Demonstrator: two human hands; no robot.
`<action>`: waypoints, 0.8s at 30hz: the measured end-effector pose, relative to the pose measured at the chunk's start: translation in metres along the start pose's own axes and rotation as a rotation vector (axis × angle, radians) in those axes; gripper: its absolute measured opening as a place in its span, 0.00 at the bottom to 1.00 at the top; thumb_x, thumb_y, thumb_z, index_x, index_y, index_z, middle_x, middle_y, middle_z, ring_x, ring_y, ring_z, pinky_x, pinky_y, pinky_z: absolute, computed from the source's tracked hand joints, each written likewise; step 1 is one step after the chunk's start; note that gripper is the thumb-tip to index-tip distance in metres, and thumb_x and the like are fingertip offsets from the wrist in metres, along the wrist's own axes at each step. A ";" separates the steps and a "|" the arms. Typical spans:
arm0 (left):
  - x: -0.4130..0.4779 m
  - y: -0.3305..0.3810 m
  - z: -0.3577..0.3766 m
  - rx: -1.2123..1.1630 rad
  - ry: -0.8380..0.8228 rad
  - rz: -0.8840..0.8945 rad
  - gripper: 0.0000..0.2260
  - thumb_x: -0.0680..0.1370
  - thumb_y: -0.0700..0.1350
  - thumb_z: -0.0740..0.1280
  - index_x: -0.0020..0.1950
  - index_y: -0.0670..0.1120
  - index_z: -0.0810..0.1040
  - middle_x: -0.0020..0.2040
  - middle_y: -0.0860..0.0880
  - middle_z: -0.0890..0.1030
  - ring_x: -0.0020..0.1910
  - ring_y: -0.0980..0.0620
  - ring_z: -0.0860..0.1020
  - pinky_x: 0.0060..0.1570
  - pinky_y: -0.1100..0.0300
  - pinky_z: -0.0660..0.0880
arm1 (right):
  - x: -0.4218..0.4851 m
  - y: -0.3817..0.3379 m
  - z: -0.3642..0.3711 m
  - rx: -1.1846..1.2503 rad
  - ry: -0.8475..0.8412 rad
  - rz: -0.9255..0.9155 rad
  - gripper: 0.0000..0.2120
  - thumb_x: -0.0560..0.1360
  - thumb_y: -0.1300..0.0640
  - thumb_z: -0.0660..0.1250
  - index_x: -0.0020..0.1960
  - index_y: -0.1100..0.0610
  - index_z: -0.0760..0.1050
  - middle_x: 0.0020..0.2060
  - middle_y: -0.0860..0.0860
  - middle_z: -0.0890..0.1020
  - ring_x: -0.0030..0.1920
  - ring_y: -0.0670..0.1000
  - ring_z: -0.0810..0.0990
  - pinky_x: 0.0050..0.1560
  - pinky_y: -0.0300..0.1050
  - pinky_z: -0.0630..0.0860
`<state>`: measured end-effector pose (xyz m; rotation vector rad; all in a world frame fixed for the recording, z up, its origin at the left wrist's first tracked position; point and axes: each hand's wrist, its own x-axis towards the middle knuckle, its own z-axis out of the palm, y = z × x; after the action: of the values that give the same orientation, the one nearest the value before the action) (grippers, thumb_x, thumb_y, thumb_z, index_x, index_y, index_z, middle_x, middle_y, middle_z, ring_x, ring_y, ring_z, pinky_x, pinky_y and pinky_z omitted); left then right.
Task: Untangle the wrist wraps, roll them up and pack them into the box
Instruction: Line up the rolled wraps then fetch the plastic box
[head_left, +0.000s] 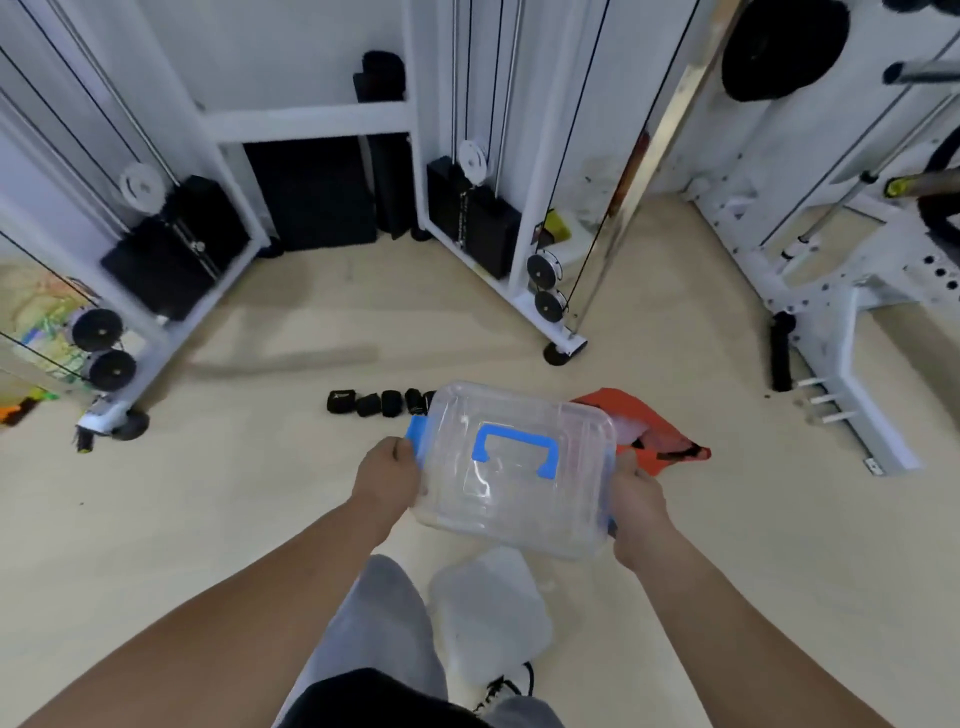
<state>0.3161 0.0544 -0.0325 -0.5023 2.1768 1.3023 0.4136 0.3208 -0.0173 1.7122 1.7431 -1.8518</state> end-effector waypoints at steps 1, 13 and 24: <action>0.008 0.007 -0.003 -0.012 0.014 -0.025 0.10 0.84 0.43 0.56 0.48 0.43 0.75 0.46 0.39 0.82 0.41 0.43 0.79 0.40 0.51 0.76 | 0.012 -0.007 0.005 -0.001 -0.006 0.013 0.22 0.86 0.39 0.55 0.61 0.54 0.79 0.53 0.56 0.85 0.49 0.60 0.84 0.53 0.56 0.81; 0.168 0.111 -0.005 -0.064 -0.221 -0.169 0.15 0.86 0.52 0.62 0.53 0.41 0.77 0.44 0.42 0.80 0.38 0.45 0.77 0.39 0.55 0.71 | 0.119 -0.117 0.135 0.197 -0.007 0.196 0.11 0.82 0.67 0.66 0.63 0.64 0.80 0.54 0.61 0.86 0.51 0.63 0.85 0.46 0.60 0.86; 0.245 0.216 0.052 -0.122 -0.359 -0.207 0.11 0.85 0.51 0.63 0.54 0.43 0.75 0.43 0.43 0.80 0.38 0.45 0.77 0.41 0.53 0.76 | 0.181 -0.221 0.196 0.156 -0.144 0.212 0.18 0.82 0.72 0.56 0.68 0.62 0.74 0.58 0.63 0.83 0.54 0.63 0.85 0.39 0.55 0.84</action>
<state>0.0161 0.1907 -0.0582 -0.4846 1.7137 1.3035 0.0722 0.3618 -0.0574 1.6914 1.3403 -2.0029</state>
